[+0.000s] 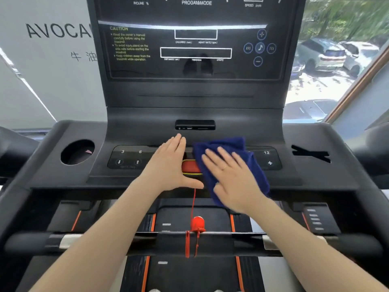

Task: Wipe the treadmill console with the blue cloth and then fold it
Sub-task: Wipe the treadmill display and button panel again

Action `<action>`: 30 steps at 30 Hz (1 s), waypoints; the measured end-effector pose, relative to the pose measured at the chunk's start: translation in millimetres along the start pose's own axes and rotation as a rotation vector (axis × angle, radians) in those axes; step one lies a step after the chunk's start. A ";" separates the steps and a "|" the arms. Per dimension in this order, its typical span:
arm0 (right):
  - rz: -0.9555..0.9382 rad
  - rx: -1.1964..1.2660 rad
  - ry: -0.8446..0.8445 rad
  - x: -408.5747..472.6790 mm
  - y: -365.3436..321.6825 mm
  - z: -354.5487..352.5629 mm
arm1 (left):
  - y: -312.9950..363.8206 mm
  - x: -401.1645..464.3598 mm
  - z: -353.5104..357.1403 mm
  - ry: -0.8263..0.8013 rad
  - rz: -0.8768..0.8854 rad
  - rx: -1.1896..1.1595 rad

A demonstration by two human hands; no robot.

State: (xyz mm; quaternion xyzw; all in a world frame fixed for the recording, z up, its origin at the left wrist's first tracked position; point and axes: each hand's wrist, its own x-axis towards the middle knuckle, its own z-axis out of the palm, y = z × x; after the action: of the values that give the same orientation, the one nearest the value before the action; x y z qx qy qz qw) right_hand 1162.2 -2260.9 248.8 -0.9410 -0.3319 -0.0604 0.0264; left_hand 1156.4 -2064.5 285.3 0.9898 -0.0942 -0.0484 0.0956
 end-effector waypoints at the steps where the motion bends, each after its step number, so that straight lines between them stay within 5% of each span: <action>1: -0.071 -0.003 -0.010 -2.6 2.9 3.1 | 4.2 2.9 1.8 -0.013 0.013 0.003; 6: -0.275 -0.036 -0.022 15.7 51.7 0.5 | 17.7 8.4 9.0 0.015 -0.016 0.061; 13: 0.062 -0.068 -0.033 46.7 143.1 -13.5 | 35.4 6.4 9.2 -0.004 -0.153 0.064; 18: 0.164 -0.031 -0.026 32.1 137.3 -11.1 | 38.3 7.5 11.3 0.010 -0.202 0.006; 26: -0.117 0.106 -0.173 -18.6 107.8 -16.2 | 43.0 7.7 7.9 0.007 -0.224 -0.061; 30: 0.250 0.073 -0.080 -10.9 144.9 -12.9 | 41.5 4.8 10.6 0.011 -0.224 -0.055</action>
State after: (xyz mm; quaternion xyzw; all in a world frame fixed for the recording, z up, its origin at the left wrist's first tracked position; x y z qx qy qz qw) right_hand 1243.5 -2381.7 258.8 -0.9751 -0.2149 -0.0069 0.0548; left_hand 1152.6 -2107.4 282.8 0.9914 0.0189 -0.0558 0.1170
